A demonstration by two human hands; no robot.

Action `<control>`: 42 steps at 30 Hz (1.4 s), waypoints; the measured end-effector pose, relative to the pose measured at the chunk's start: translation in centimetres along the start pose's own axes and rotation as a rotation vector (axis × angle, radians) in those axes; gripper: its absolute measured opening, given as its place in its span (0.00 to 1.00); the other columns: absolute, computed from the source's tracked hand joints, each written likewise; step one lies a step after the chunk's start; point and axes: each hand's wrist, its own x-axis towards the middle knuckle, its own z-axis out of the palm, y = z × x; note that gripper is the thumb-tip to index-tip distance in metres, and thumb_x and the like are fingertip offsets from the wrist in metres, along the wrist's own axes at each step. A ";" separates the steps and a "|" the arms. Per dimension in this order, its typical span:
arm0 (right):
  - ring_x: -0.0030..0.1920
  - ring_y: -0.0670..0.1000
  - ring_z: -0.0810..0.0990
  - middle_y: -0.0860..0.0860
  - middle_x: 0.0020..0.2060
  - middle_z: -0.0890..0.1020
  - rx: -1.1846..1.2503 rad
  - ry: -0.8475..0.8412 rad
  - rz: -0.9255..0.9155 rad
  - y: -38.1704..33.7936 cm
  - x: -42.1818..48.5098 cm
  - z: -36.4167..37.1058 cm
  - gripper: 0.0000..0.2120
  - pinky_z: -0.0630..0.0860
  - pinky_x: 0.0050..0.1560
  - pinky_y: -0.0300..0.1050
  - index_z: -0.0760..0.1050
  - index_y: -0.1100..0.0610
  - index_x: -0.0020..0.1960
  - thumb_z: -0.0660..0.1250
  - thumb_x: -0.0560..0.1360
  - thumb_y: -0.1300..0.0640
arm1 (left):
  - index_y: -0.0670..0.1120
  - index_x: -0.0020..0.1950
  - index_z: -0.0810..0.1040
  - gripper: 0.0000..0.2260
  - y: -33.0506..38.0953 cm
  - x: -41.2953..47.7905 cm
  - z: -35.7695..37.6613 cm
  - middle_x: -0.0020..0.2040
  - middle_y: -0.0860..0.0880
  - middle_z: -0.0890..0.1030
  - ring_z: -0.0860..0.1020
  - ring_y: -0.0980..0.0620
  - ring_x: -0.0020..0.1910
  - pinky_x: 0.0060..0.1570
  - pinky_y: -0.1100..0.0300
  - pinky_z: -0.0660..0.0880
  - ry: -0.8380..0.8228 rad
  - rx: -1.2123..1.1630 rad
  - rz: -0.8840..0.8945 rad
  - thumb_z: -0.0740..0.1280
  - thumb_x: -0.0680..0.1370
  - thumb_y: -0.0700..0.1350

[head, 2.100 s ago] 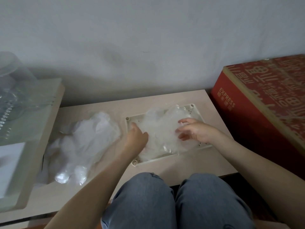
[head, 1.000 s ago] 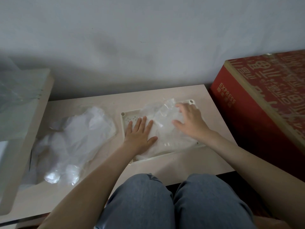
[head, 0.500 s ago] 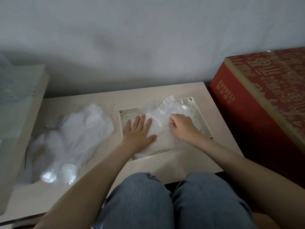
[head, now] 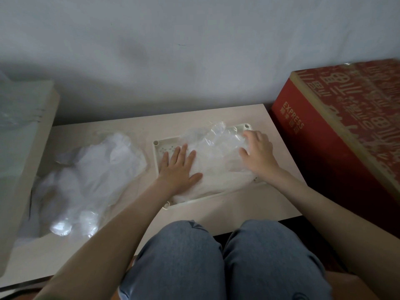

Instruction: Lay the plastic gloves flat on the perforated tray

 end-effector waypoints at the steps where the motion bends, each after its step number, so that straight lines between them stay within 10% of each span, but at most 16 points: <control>1: 0.65 0.61 0.67 0.58 0.64 0.72 0.036 -0.020 -0.088 -0.6 -0.4 0.1 0.22 0.61 0.62 0.52 0.68 0.60 0.68 0.63 0.75 0.58 | 0.50 0.79 0.38 0.34 0.0 0.0 -0.1 0.78 0.46 0.34 0.37 0.46 0.77 0.73 0.44 0.37 0.003 -0.006 0.001 0.48 0.80 0.64; 7: 0.72 0.53 0.55 0.50 0.74 0.57 -0.215 -0.417 -0.328 -0.7 -1.7 0.8 0.34 0.51 0.69 0.49 0.50 0.48 0.77 0.61 0.76 0.56 | 0.49 0.79 0.38 0.34 -0.3 0.1 -0.2 0.78 0.46 0.35 0.37 0.46 0.77 0.73 0.43 0.36 -0.009 -0.002 0.000 0.48 0.80 0.64; 13: 0.59 0.58 0.70 0.53 0.58 0.72 -0.032 -0.205 -0.070 2.4 -0.7 -1.0 0.20 0.65 0.60 0.52 0.66 0.56 0.66 0.61 0.75 0.64 | 0.50 0.79 0.46 0.34 0.3 -0.2 -0.7 0.77 0.45 0.34 0.39 0.43 0.77 0.73 0.43 0.40 0.119 -0.121 0.010 0.57 0.79 0.61; 16: 0.46 0.51 0.77 0.48 0.43 0.78 0.125 -0.331 -0.077 2.6 -0.4 -2.0 0.03 0.73 0.51 0.50 0.75 0.56 0.48 0.64 0.76 0.58 | 0.51 0.76 0.58 0.29 0.8 -0.7 -1.5 0.79 0.46 0.40 0.46 0.43 0.77 0.73 0.45 0.45 0.287 -0.229 0.083 0.62 0.78 0.57; 20: 0.42 0.44 0.73 0.44 0.39 0.75 0.058 -0.561 -0.114 1.4 -1.1 -2.6 0.13 0.66 0.48 0.41 0.77 0.55 0.43 0.67 0.75 0.45 | 0.50 0.71 0.66 0.22 1.0 -0.9 -1.6 0.79 0.47 0.51 0.52 0.45 0.77 0.74 0.49 0.48 0.304 -0.297 0.274 0.63 0.79 0.54; 31: 0.36 0.33 0.74 0.40 0.35 0.78 0.260 -0.486 -0.024 0.4 -1.0 -2.7 0.08 0.66 0.36 0.25 0.78 0.55 0.40 0.64 0.77 0.60 | 0.50 0.78 0.37 0.33 1.1 -0.5 0.3 0.78 0.46 0.35 0.36 0.49 0.77 0.74 0.48 0.37 -0.061 0.031 0.263 0.50 0.81 0.61; 42: 0.41 0.43 0.74 0.44 0.44 0.77 0.330 -0.630 0.031 0.2 -1.2 -4.0 0.11 0.69 0.37 0.35 0.78 0.52 0.51 0.70 0.74 0.47 | 0.51 0.78 0.35 0.32 0.9 -0.4 0.6 0.77 0.47 0.33 0.34 0.49 0.76 0.73 0.49 0.35 -0.075 0.038 0.264 0.48 0.82 0.61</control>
